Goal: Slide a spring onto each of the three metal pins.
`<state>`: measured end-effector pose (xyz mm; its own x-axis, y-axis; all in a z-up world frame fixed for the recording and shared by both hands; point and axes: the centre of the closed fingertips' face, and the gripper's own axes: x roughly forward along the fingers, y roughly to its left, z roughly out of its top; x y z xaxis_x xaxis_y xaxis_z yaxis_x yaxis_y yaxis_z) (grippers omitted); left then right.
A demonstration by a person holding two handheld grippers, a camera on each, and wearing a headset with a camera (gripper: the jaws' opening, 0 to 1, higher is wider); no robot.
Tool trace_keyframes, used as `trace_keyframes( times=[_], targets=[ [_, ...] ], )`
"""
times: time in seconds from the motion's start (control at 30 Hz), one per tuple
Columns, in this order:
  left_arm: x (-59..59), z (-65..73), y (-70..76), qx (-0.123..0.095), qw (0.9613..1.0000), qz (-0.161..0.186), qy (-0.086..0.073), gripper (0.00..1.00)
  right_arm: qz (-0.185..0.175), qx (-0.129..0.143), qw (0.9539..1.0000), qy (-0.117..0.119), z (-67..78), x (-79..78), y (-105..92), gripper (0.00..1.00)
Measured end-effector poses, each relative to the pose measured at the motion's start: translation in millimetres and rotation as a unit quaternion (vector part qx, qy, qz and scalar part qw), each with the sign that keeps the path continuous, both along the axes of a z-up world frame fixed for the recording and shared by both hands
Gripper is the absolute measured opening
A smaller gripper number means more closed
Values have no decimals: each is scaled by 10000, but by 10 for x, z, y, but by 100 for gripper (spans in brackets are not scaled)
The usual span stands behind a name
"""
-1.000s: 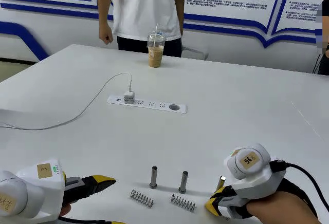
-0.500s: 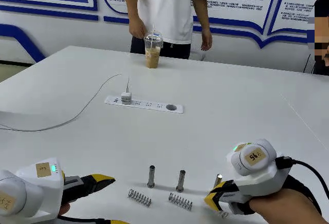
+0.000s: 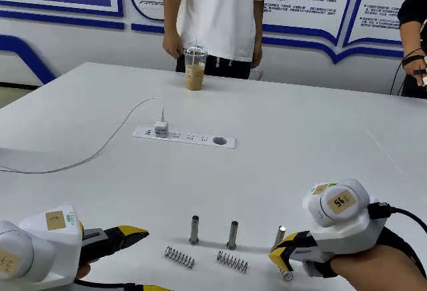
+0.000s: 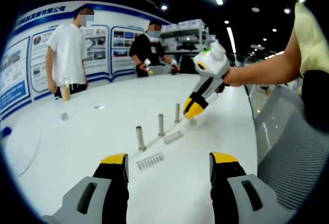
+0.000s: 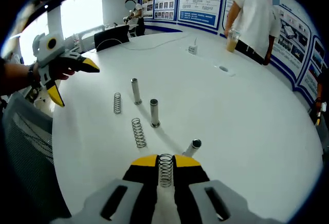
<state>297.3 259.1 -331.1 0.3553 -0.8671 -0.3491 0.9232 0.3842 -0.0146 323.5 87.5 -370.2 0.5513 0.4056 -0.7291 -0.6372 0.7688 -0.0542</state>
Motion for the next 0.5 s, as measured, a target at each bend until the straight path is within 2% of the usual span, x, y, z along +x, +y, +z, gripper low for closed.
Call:
trace_keyframes(
  times=[0.5],
  targets=[
    [-8, 7, -19, 7, 10000, -27, -10, 65, -99, 97, 9999, -45, 51, -43, -41, 12]
  ],
)
